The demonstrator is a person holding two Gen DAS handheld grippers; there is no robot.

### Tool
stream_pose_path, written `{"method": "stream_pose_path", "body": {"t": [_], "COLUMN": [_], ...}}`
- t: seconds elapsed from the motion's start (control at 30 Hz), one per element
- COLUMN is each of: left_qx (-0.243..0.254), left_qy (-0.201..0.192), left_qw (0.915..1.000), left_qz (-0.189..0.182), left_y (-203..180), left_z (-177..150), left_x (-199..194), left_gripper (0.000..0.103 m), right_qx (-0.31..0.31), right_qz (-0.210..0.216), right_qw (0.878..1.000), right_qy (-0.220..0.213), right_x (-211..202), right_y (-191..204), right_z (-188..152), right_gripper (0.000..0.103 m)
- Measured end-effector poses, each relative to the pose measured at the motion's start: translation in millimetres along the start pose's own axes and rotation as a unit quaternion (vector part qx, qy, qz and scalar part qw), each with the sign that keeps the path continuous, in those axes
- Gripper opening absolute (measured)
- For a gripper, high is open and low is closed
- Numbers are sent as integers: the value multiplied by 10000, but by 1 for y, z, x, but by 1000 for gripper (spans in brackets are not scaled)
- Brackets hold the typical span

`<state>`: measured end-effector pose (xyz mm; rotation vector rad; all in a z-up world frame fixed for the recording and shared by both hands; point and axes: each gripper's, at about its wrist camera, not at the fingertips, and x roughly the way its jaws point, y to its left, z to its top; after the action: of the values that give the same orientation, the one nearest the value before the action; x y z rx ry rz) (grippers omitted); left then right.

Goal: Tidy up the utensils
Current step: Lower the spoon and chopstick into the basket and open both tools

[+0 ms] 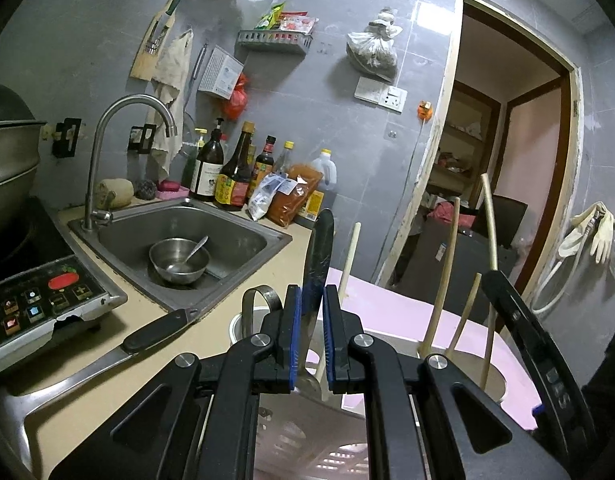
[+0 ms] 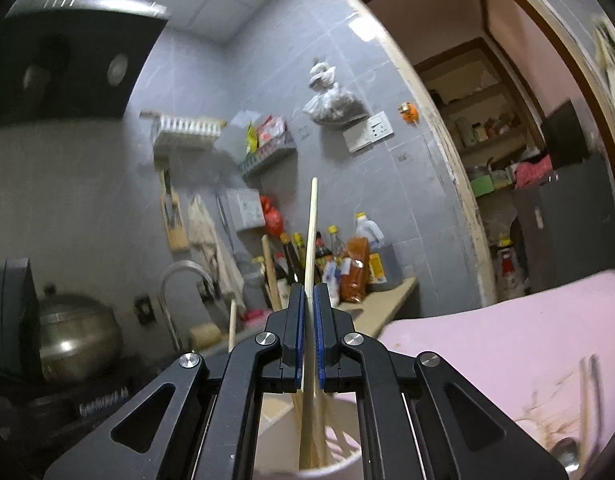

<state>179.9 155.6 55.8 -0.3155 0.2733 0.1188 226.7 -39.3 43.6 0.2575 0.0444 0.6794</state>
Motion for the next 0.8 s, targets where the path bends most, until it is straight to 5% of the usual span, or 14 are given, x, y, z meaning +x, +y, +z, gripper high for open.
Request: {"method": "stream_pose_path", "body": {"t": [0.4,0.8], "left_qx": [178,551], "left_qy": [197,458], "left_qw": [9996,9973], "left_qz": [-81,-140], "left_y": [-4,-13], "left_z": [-1,-6], "left_x": [1,-1], "left_gripper": [8,8], "right_qx": [-468,-684], "right_qz": [82,-72], "right_qw": [9976,9970], "right_qy": [494,368], "right_x": [-11,-16], "right_y": [10,11], "right_z": [-6,-5], "right_gripper": [3,3]}}
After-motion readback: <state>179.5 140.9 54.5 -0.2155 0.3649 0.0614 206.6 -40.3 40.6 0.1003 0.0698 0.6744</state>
